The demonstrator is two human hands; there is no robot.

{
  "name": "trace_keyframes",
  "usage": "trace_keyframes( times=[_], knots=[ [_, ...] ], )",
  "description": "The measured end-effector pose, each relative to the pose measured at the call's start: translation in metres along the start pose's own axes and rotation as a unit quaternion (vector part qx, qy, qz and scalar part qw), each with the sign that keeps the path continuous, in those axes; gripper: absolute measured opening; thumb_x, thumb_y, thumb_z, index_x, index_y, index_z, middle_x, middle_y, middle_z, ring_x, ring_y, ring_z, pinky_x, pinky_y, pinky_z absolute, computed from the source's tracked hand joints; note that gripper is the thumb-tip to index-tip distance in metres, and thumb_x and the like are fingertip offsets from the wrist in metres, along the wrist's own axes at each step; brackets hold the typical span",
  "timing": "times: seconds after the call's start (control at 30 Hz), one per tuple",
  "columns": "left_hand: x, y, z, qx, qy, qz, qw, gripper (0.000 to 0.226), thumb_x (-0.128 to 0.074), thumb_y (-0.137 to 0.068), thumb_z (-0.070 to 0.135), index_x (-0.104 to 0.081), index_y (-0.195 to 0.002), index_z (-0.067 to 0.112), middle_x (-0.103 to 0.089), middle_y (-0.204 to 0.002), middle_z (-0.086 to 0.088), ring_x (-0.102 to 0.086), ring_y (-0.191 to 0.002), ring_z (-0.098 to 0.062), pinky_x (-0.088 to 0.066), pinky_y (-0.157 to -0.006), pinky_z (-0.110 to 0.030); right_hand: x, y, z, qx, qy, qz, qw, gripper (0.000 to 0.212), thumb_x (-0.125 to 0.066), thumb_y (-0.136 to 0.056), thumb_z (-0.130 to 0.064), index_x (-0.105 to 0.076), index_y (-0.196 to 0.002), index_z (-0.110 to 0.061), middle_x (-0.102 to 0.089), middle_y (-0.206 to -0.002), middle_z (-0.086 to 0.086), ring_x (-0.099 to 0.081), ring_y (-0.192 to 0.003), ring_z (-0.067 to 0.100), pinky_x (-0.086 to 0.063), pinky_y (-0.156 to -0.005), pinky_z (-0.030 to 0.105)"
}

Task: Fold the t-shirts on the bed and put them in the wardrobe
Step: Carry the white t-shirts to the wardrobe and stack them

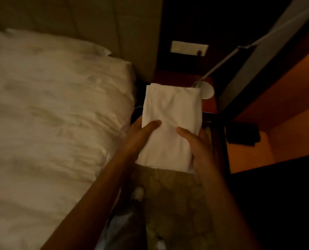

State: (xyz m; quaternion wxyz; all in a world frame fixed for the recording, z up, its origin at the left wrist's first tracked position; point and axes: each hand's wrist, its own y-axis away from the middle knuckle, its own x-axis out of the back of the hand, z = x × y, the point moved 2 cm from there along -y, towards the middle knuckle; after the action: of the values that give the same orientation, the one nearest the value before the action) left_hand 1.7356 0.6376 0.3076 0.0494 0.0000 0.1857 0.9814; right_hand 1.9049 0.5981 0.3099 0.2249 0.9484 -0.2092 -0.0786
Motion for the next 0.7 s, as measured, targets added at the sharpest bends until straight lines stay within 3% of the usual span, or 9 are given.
trace_keyframes(
  times=[0.07, 0.17, 0.23, 0.37, 0.47, 0.6, 0.7],
  knots=[
    [-0.033, -0.041, 0.012, 0.009, -0.018, -0.049, 0.999, 0.053, -0.065, -0.088, 0.045, -0.048, -0.137, 0.033, -0.061, -0.119, 0.011, -0.060, -0.099, -0.007, -0.051, -0.084, -0.030, 0.020, -0.027, -0.017, 0.008, -0.016, 0.041, 0.999, 0.074, -0.083, -0.075, -0.028, -0.047, -0.140, -0.028, -0.057, -0.122, -0.008, -0.056, -0.104, 0.013, -0.049, -0.085, 0.034],
    [-0.083, -0.087, 0.030, 0.009, -0.047, -0.111, 0.993, 0.048, -0.062, -0.091, 0.043, -0.044, -0.136, 0.038, -0.056, -0.102, 0.021, -0.056, -0.090, 0.000, -0.046, -0.070, -0.022, 0.047, -0.061, -0.036, 0.006, -0.051, 0.095, 0.994, 0.082, -0.086, -0.070, -0.035, -0.046, -0.141, -0.032, -0.057, -0.129, -0.006, -0.055, -0.113, 0.020, -0.048, -0.097, 0.045],
    [-0.115, -0.112, 0.039, 0.005, -0.069, -0.146, 0.987, 0.047, -0.063, -0.092, 0.041, -0.047, -0.136, 0.034, -0.058, -0.102, 0.020, -0.057, -0.090, -0.001, -0.045, -0.067, -0.021, 0.067, -0.082, -0.045, -0.001, -0.071, 0.129, 0.989, 0.086, -0.087, -0.068, -0.037, -0.045, -0.143, -0.031, -0.056, -0.132, -0.004, -0.055, -0.116, 0.023, -0.047, -0.100, 0.050],
    [-0.183, -0.154, 0.045, 0.009, -0.106, -0.201, 0.974, 0.062, -0.068, -0.084, 0.049, -0.048, -0.141, 0.030, -0.061, -0.127, 0.005, -0.061, -0.107, -0.016, -0.054, -0.087, -0.038, 0.110, -0.115, -0.059, 0.003, -0.103, 0.201, 0.974, 0.101, -0.089, -0.047, -0.049, -0.051, -0.139, -0.032, -0.060, -0.129, -0.004, -0.059, -0.112, 0.024, -0.051, -0.095, 0.052],
    [-0.242, -0.174, 0.045, 0.013, -0.117, -0.235, 0.965, 0.059, -0.069, -0.086, 0.046, -0.049, -0.139, 0.029, -0.061, -0.122, 0.006, -0.059, -0.107, -0.017, -0.051, -0.093, -0.042, 0.152, -0.139, -0.062, -0.003, -0.128, 0.253, 0.959, 0.105, -0.085, -0.040, -0.055, -0.052, -0.137, -0.031, -0.061, -0.126, -0.002, -0.060, -0.110, 0.027, -0.051, -0.094, 0.053],
    [-0.323, -0.200, 0.030, 0.003, -0.132, -0.293, 0.947, 0.055, -0.072, -0.084, 0.046, -0.054, -0.134, 0.033, -0.066, -0.118, 0.008, -0.064, -0.103, -0.014, -0.054, -0.088, -0.040, 0.219, -0.175, -0.056, 0.003, -0.162, 0.293, 0.942, 0.090, -0.089, -0.053, -0.045, -0.056, -0.133, -0.023, -0.065, -0.122, 0.003, -0.063, -0.107, 0.029, -0.056, -0.088, 0.051],
    [-0.380, -0.225, 0.005, 0.009, -0.137, -0.324, 0.936, 0.052, -0.074, -0.080, 0.049, -0.055, -0.126, 0.035, -0.065, -0.122, 0.003, -0.065, -0.107, -0.019, -0.055, -0.090, -0.044, 0.270, -0.210, -0.041, 0.022, -0.195, 0.306, 0.932, 0.059, -0.085, -0.071, -0.023, -0.060, -0.124, -0.020, -0.068, -0.115, 0.002, -0.067, -0.099, 0.024, -0.059, -0.075, 0.038]
  ],
)
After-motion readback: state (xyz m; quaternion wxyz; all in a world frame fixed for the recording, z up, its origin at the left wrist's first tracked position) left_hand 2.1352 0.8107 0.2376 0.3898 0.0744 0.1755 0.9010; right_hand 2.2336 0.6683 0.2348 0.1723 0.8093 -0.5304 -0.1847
